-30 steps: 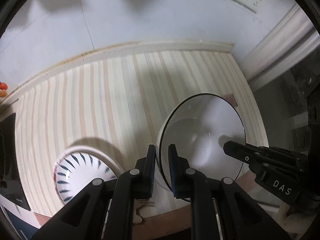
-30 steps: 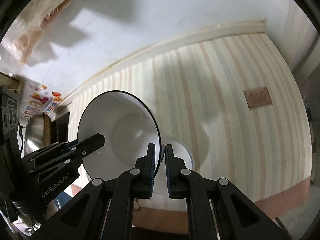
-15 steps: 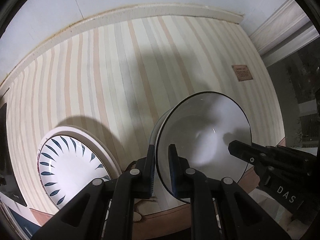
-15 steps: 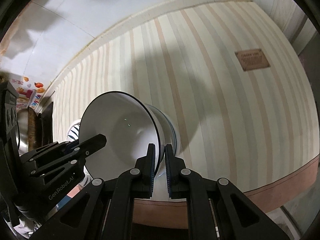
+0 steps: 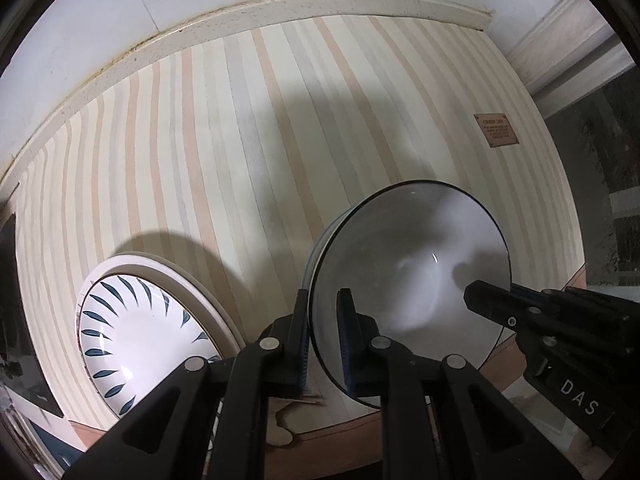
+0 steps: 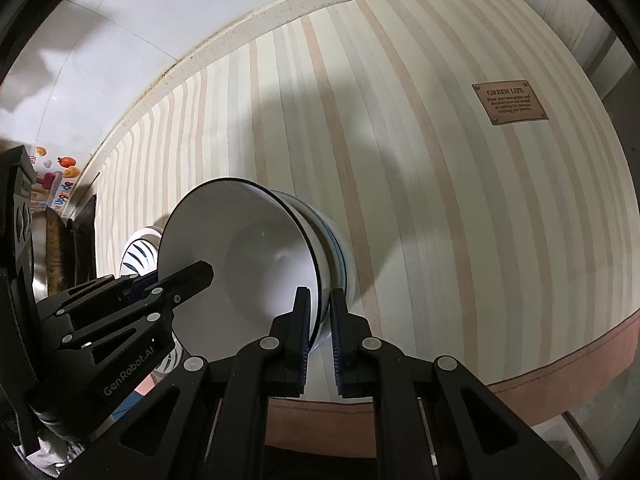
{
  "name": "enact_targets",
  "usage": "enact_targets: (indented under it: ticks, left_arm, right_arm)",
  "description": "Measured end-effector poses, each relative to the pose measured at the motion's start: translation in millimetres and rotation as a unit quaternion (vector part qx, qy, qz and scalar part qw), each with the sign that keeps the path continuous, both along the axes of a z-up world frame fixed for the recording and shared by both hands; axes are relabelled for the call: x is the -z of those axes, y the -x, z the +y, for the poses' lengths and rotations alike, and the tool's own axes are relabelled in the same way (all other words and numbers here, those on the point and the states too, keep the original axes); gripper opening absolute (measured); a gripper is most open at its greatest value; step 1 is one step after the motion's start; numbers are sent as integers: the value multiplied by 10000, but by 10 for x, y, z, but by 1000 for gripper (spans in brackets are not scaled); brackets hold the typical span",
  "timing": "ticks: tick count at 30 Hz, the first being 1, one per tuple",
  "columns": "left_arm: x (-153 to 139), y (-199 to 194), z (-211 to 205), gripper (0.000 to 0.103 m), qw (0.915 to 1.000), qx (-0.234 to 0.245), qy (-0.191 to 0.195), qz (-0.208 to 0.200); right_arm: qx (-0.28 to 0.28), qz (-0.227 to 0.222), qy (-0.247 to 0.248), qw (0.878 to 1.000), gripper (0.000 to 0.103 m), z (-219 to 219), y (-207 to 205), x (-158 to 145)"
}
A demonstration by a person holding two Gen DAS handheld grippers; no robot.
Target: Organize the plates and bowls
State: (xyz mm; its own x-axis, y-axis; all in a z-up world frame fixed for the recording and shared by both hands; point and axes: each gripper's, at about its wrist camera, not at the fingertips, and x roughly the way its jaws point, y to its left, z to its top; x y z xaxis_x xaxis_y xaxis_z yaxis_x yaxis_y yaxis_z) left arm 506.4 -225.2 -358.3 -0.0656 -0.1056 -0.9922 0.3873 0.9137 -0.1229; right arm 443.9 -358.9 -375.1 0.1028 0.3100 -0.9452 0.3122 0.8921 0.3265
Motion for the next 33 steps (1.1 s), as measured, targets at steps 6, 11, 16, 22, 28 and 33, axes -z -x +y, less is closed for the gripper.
enact_targets:
  ticks: [6, 11, 16, 22, 28, 33]
  left_arm:
    - [7, 10, -10, 11, 9998, 112, -141, -30]
    - [33, 8, -31, 11, 9995, 209, -253, -47]
    - [39, 26, -44, 11, 9991, 263, -310, -107]
    - [-65, 37, 9, 11, 9996, 195, -196, -97]
    - [-523, 109, 157, 12, 9988, 142, 47, -463]
    - [-916, 263, 277, 14, 9970, 171, 237, -718]
  right_arm:
    - [-40, 97, 36, 9999, 11, 11, -34, 8]
    - [-41, 116, 89, 9999, 12, -4, -56, 1]
    - [-83, 134, 143, 9998, 12, 12, -56, -3]
    - [-68, 111, 178, 9998, 12, 26, -26, -58]
    - [-91, -198, 276, 9994, 12, 70, 138, -366]
    - [-73, -491, 433, 9978, 21, 142, 385, -686]
